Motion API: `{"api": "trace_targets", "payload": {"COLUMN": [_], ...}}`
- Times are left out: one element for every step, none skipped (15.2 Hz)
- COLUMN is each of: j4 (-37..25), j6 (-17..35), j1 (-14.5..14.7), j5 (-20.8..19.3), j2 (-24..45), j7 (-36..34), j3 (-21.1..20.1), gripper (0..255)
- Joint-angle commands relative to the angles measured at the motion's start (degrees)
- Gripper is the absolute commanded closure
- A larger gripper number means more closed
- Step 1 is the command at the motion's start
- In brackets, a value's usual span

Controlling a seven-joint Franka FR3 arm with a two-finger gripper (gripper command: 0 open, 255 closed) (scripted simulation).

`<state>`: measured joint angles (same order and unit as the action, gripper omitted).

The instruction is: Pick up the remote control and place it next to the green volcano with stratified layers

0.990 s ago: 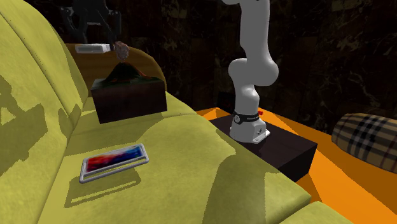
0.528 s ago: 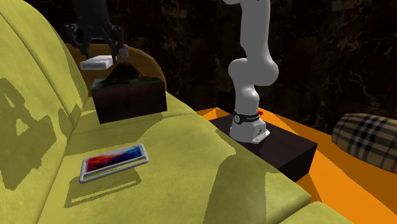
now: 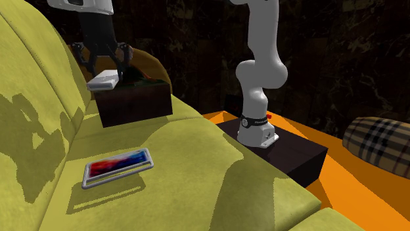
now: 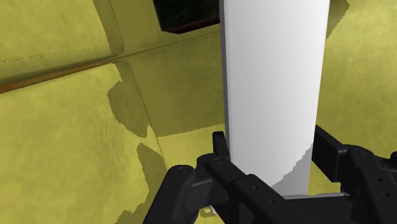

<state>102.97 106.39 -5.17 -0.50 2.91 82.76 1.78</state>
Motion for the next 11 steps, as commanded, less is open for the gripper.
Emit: {"api": "trace_targets", "payload": {"j4": [1.3,1.9,2.6,3.2,3.8,4.4,5.0,5.6,6.2,6.7,7.2], "j6": [1.4,2.2,2.9,3.7,4.4,5.1,5.9,6.6,7.4,8.1,8.8], "j1": [0.0,0.0,0.0,0.0,0.0,0.0,0.0,0.0,0.0,0.0,0.0], "j5": [0.0,0.0,0.0,0.0,0.0,0.0,0.0,0.0,0.0,0.0,0.0], "j2": [0.1,0.2,0.3,0.4,0.5,0.7,0.8,1.0,1.2,1.3,1.5], "j7": [0.0,0.0,0.0,0.0,0.0,0.0,0.0,0.0,0.0,-0.1,-0.1], "j3": [0.0,0.0,0.0,0.0,0.0,0.0,0.0,0.0,0.0,0.0,0.0], "gripper": [255,255,255,255,255,255,255,255,255,255,255]}}
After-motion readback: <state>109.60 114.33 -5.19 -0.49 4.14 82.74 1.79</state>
